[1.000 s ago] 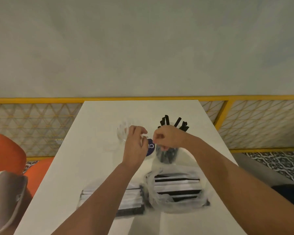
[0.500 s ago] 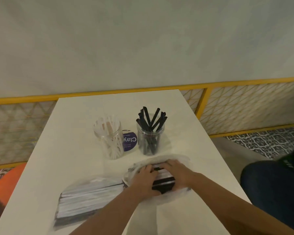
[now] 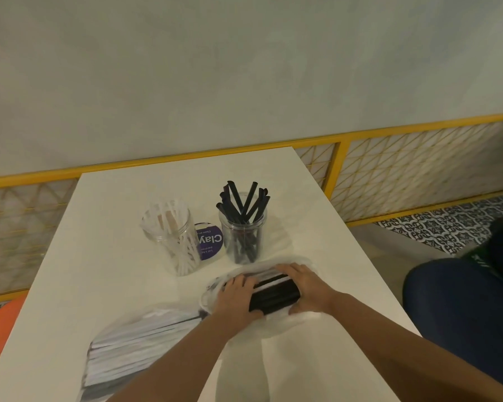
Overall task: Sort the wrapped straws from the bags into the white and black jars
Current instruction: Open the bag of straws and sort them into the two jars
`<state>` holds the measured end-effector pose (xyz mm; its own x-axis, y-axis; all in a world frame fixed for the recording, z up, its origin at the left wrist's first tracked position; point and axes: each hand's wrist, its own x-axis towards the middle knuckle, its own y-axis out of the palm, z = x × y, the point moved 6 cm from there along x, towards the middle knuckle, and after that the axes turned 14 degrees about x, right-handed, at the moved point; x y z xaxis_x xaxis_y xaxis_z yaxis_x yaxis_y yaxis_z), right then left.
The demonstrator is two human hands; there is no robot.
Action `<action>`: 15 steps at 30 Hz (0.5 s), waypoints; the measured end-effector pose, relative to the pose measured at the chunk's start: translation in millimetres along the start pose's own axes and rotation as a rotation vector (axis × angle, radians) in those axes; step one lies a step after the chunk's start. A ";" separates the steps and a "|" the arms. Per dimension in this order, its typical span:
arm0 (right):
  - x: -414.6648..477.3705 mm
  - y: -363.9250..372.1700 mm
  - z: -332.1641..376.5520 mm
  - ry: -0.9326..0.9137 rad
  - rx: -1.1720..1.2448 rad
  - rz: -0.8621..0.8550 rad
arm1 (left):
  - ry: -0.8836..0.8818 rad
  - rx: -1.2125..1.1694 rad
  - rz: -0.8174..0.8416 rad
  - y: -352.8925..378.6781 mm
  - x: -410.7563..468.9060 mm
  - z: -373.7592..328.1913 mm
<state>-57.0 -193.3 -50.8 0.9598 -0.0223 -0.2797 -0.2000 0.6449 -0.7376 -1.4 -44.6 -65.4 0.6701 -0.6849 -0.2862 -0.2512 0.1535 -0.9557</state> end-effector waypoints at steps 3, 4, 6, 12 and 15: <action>1.2 -0.7 -0.5 0.019 0.057 0.010 | -0.022 -0.063 0.024 1.2 3.2 1.2; 0.9 -1.9 -0.7 0.030 0.102 0.002 | -0.022 -0.066 0.039 1.7 3.9 1.0; -0.4 -5.8 -2.4 0.062 0.204 -0.029 | -0.028 -0.078 0.056 3.2 5.1 1.3; -4.3 -12.8 -11.0 0.158 0.350 -0.070 | -0.105 -0.079 0.104 4.9 7.7 6.0; -3.7 -14.0 -11.9 0.178 0.368 -0.067 | -0.119 -0.075 0.115 7.6 7.5 5.3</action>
<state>-60.2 -211.4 -46.8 0.9128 -0.1846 -0.3643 -0.0234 0.8670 -0.4978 5.4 -44.8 -75.2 0.7107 -0.5761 -0.4037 -0.3797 0.1690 -0.9095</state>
